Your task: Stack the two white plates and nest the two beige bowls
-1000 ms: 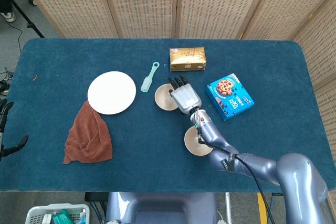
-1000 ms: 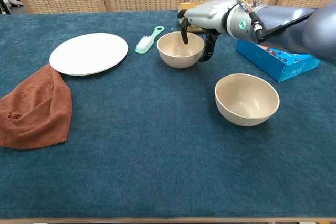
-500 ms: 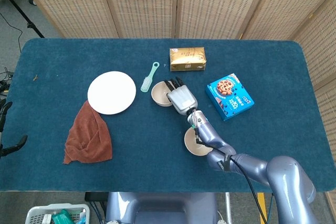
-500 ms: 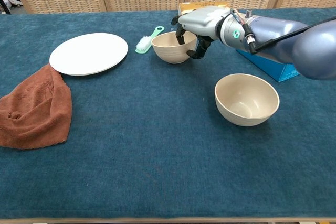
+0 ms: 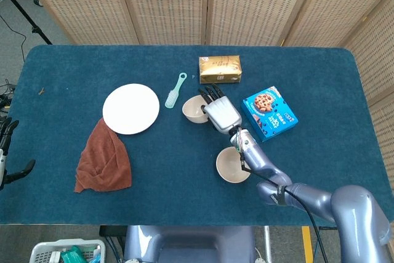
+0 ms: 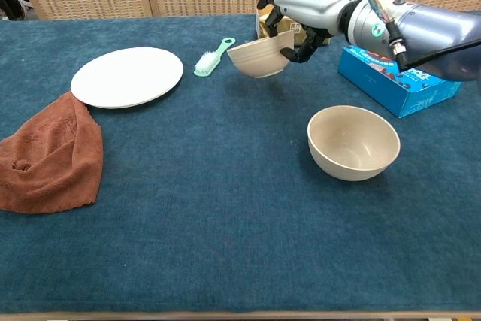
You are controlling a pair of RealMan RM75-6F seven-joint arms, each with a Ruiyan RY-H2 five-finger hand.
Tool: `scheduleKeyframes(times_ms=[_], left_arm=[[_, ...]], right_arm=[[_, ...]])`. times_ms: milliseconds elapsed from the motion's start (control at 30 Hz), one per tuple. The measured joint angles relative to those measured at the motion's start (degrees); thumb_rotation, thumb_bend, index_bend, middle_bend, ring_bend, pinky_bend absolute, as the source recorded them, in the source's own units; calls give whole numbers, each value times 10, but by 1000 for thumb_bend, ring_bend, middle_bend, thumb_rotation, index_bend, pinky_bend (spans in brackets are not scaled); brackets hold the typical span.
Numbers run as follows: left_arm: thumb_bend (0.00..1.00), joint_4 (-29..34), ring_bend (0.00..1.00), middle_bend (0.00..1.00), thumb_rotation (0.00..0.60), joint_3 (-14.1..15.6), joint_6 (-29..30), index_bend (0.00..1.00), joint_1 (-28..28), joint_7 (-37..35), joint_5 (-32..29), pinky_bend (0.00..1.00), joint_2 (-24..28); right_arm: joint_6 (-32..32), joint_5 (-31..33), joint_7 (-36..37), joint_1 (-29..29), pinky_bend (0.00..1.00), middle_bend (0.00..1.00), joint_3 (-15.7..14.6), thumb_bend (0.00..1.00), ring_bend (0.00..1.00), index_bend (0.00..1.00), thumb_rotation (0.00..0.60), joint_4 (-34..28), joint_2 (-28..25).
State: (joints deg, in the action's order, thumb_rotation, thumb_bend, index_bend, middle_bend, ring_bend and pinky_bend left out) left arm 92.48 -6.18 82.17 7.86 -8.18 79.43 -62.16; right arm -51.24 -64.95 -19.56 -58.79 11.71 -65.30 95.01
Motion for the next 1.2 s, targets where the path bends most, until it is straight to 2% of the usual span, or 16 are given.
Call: scheduleKeyframes(times_ms=[200,333,467,667,833,900,1067,1200], left_arm=[[266,3,0,0,600,3,-2,0,1,4,4,0,-1],[266,5,0,0,600,4,-2,0,0,6,9,0,-1],[266,8,0,0,600,6,2,0,-1,8,13,0,-2],[266,12,0,0,600,6,5,0,-2,14,17,0,-3],[267,14,0,0,600,5,11,0,-3,14,18,0,-3],[267,14,0,0,600,4,11,0,-3,15,18,0,-4],[267,14,0,0,600,4,9,0,-2,18,18,0,-5],[266,14,0,0,600,5,8,0,-2,21,19,0,-6]], right_arm=[[-49,-47,35,30,0,91,-3,530,0,637,600,-53,-45],[-84,-89,54,54,0,93,-16,530,0,639,600,-89,-82],[-120,-141,79,85,0,93,-40,530,0,640,600,-128,-126],[-174,-219,111,138,0,93,-93,530,0,642,600,-173,-179],[-229,-289,138,183,0,93,-138,530,0,642,600,-173,-199],[-251,-308,150,198,0,93,-148,530,0,642,600,-164,-203],[-295,-343,179,226,0,93,-158,531,0,641,600,-144,-203],[-306,-355,190,240,0,93,-161,530,0,642,600,-139,-195]])
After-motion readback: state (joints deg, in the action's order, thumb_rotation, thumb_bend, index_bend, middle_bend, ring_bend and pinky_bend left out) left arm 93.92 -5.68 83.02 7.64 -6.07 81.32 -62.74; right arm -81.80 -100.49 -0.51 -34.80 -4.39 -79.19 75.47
